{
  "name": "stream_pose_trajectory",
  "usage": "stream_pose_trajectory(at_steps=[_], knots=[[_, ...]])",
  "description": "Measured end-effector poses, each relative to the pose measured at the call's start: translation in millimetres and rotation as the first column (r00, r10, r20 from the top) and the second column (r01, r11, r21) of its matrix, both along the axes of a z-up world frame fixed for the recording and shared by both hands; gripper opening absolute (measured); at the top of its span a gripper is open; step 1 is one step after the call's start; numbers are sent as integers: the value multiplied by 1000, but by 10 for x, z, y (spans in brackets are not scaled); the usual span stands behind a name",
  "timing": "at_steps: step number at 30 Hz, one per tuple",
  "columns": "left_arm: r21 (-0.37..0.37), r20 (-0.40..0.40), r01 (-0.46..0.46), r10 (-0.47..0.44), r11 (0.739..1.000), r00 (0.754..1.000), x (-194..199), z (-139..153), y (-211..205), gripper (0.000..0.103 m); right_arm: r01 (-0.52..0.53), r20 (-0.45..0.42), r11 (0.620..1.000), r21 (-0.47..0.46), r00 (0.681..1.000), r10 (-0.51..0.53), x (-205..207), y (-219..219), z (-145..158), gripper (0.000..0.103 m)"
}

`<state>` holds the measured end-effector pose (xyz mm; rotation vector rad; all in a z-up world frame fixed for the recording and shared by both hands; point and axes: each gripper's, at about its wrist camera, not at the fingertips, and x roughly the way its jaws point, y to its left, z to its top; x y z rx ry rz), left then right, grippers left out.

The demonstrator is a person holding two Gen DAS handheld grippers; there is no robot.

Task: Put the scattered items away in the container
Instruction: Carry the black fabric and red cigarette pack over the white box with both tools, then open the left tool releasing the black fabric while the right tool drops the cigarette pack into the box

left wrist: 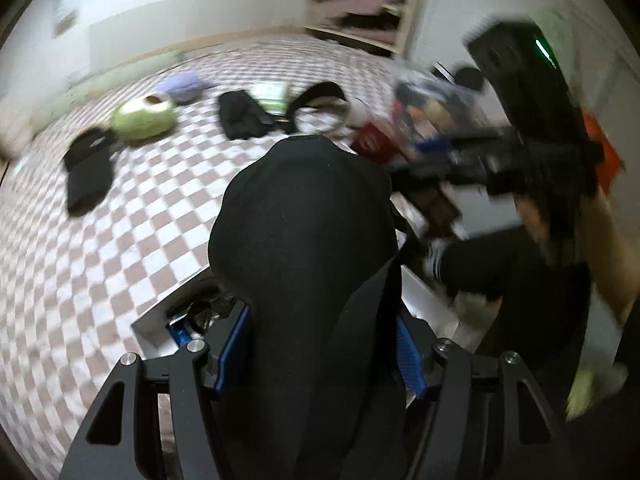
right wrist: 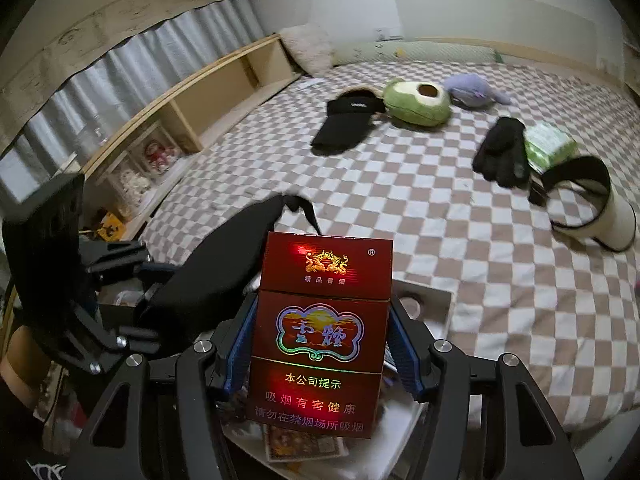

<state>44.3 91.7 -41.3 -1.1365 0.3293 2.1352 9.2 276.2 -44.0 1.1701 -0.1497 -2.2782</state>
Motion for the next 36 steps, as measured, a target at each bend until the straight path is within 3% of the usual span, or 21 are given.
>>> stream_pose_trajectory(at_steps=[3, 8, 16, 20, 26, 29, 33, 36], knots=[[-92, -1, 85, -85, 992, 996, 71, -194, 104, 64, 19, 8, 1000, 11, 1000, -19, 24, 73, -45, 61], [-99, 60, 204, -199, 974, 978, 190, -480, 178, 64, 46, 15, 999, 15, 999, -46, 53, 167, -96, 61], [-194, 90, 390, -380, 900, 921, 323, -897, 359, 64, 34, 37, 999, 31, 999, -35, 46, 113, -154, 61], [-206, 80, 426, -419, 881, 904, 256, -1005, 340, 66, 20, 53, 999, 35, 998, -22, 13, 51, -175, 61], [-168, 108, 502, -491, 848, 865, 348, -1128, 312, 66, -7, 88, 1000, 21, 996, 5, -97, -77, -239, 61], [-150, 108, 508, -496, 848, 861, 353, -1146, 288, 68, -22, 104, 999, 24, 994, 20, -160, -152, -275, 61], [-147, 96, 481, -472, 864, 877, 297, -1109, 235, 73, -44, 147, 999, 32, 988, 39, -274, -244, -357, 61], [-138, 76, 481, -475, 866, 877, 308, -1063, 172, 83, -67, 183, 997, 41, 981, 58, -347, -327, -424, 61]])
